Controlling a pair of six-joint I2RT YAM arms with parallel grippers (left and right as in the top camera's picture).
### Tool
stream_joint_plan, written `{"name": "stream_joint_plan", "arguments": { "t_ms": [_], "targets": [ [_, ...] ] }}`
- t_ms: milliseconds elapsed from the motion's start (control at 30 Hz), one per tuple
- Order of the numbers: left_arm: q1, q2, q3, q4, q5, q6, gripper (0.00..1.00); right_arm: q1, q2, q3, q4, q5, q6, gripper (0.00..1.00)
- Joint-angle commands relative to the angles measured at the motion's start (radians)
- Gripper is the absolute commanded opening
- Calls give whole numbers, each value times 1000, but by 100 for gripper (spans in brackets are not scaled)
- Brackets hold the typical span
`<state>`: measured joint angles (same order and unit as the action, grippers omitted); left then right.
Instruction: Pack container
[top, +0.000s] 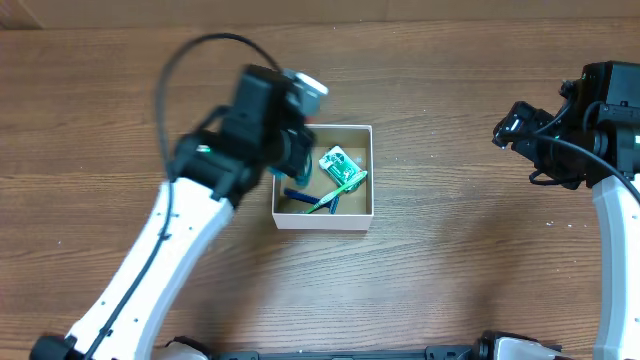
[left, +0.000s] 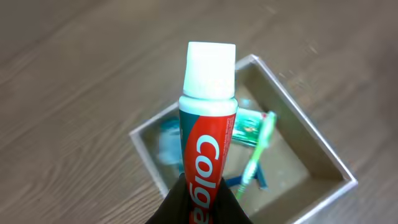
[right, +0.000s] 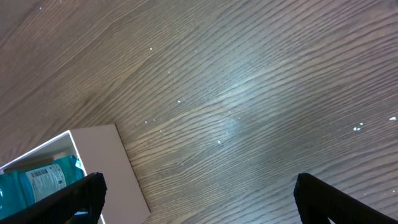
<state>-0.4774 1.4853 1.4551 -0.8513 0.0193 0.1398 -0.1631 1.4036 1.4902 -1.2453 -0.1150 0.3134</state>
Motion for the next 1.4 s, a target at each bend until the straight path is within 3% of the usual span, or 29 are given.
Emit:
{"name": "stream_joint_plan", "arguments": {
  "t_ms": [0,267,433,633,667,800,867,967,1133,1267,1367],
  "targets": [
    [-96,87,-2,0,-4,74,4,-1,-3,2,5,9,-8,99],
    [-116,326,-2,-2,-3,73,9,-1,-3,2,4,9,-7,99],
    [-118,323,18,-16,-3,71,50,-1,-3,2,5,8,-8,99],
    [-118,225,182,-168,-38,56,81,6,-5,9,24,9,-30,99],
    [-118,200,212,-198,-84,34,98,19,-5,18,27,9,-38,100],
    [-90,95,251,-237,-307,-86,100,142,-4,77,51,107,-64,100],
    [-19,51,251,-237,-336,-161,100,222,-1,80,92,166,-74,100],
    [117,34,251,-235,-278,-246,100,281,30,80,147,166,-87,100],
    [333,58,248,-230,-53,-348,100,293,97,80,266,166,-86,100],
    [392,66,248,-218,-58,-344,100,291,102,80,340,166,-86,100],
    [412,60,248,-246,-42,-301,100,291,97,80,296,166,-86,100]
  ]
}}
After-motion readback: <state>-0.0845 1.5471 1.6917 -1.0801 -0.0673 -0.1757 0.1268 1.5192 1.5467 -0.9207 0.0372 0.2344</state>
